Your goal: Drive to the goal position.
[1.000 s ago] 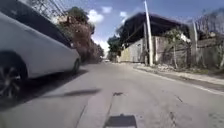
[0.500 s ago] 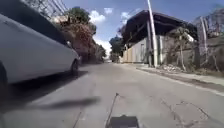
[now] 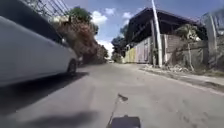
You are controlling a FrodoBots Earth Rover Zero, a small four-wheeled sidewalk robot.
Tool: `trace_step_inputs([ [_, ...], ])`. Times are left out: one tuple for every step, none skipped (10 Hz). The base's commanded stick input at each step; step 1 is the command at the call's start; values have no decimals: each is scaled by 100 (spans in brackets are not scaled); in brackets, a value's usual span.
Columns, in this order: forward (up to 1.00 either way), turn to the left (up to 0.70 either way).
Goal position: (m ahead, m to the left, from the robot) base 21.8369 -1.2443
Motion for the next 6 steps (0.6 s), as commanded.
trace_step_inputs([
  [100,0],
  [100,0],
  [100,0],
  [100,0],
  [100,0],
  [100,0],
])
